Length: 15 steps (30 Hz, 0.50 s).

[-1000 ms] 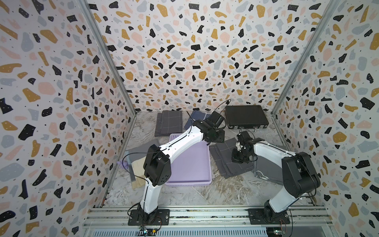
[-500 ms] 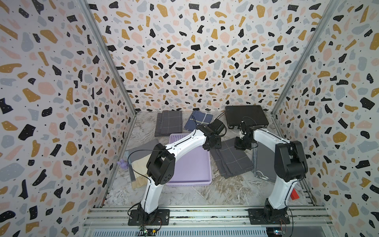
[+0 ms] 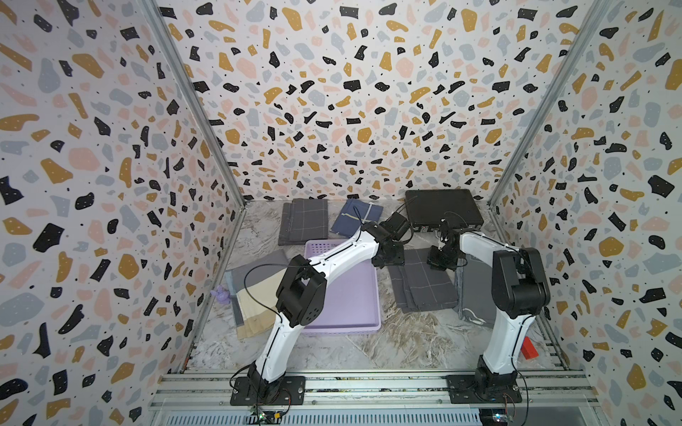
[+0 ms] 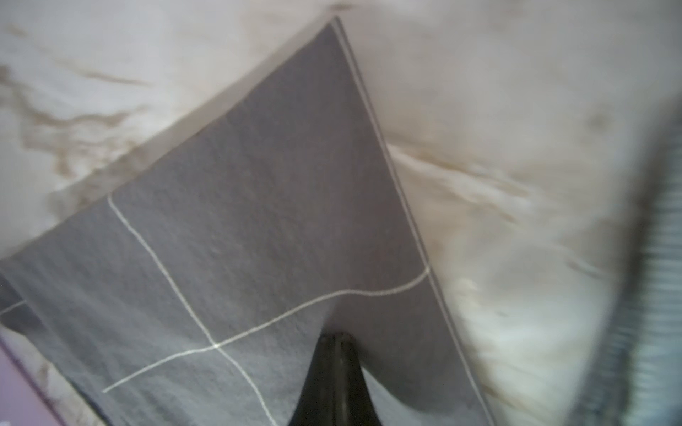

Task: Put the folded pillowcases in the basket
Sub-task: Pick up the pillowcase at the center of the board.

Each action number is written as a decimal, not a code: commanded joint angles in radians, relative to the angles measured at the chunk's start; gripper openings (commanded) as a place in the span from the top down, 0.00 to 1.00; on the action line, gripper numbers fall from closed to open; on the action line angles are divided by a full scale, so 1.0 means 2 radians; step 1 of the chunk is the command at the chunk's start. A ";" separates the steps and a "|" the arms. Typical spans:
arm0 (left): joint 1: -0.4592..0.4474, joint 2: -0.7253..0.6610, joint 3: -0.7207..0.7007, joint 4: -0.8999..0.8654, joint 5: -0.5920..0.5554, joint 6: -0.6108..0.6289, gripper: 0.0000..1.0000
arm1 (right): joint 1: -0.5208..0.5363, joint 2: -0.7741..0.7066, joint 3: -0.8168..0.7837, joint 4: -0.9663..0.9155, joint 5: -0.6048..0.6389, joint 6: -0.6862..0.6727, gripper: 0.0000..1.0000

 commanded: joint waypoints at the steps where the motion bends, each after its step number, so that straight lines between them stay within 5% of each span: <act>1: -0.003 0.032 0.044 -0.007 0.010 0.005 0.38 | -0.009 -0.017 -0.042 -0.015 0.044 0.039 1.00; 7: -0.003 0.090 0.115 -0.023 -0.008 0.037 0.23 | -0.010 -0.069 -0.035 -0.014 -0.037 0.029 1.00; 15: -0.003 0.150 0.164 -0.034 -0.009 0.056 0.09 | -0.010 -0.167 -0.070 -0.045 -0.018 -0.008 0.54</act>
